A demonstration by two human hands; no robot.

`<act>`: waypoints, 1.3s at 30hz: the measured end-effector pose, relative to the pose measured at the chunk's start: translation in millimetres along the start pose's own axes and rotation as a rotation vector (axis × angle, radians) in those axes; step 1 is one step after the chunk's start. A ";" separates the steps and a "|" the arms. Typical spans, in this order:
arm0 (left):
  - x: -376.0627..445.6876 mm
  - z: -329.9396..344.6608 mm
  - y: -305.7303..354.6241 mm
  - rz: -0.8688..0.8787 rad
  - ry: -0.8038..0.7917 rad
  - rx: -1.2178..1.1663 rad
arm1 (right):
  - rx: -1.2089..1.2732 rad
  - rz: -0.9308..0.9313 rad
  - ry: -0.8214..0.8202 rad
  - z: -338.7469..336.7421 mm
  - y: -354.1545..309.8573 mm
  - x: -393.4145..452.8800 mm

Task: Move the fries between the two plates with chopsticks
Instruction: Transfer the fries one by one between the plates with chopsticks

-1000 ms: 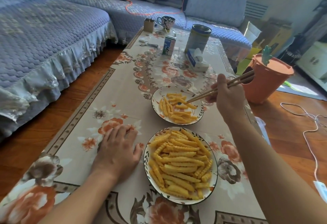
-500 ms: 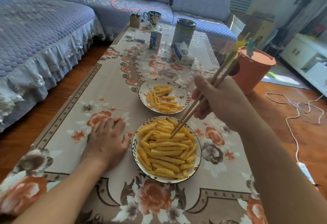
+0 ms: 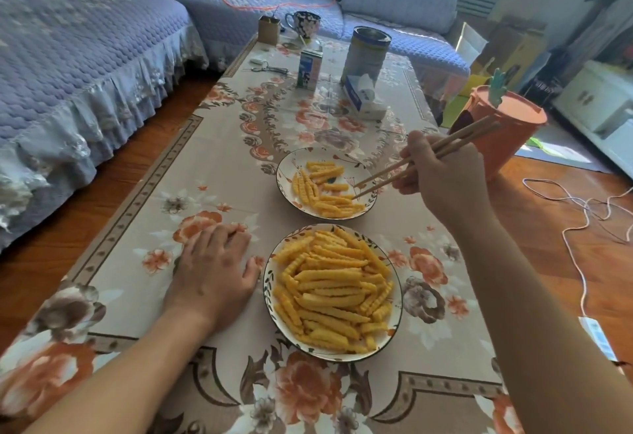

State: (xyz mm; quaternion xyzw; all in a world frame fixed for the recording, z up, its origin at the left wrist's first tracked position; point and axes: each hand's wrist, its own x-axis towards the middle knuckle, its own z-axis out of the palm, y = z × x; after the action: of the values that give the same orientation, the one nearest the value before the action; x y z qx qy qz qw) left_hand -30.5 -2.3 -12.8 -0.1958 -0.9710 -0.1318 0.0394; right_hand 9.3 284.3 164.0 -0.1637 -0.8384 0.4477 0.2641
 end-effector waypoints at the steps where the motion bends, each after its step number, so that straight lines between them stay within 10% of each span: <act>1: 0.0 0.0 0.1 -0.002 0.003 -0.007 | -0.005 0.009 -0.003 4.0 6.7 3.9; 39: -0.5 -2.1 3.5 -0.030 0.008 -0.021 | -0.034 0.411 -0.129 -47.5 6.1 -25.8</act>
State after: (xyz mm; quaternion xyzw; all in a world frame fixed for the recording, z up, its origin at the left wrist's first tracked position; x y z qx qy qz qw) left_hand -28.6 0.0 -10.0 -0.1811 -0.9722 -0.1433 0.0394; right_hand 58.4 305.9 173.1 -0.3066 -0.8100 0.4876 0.1101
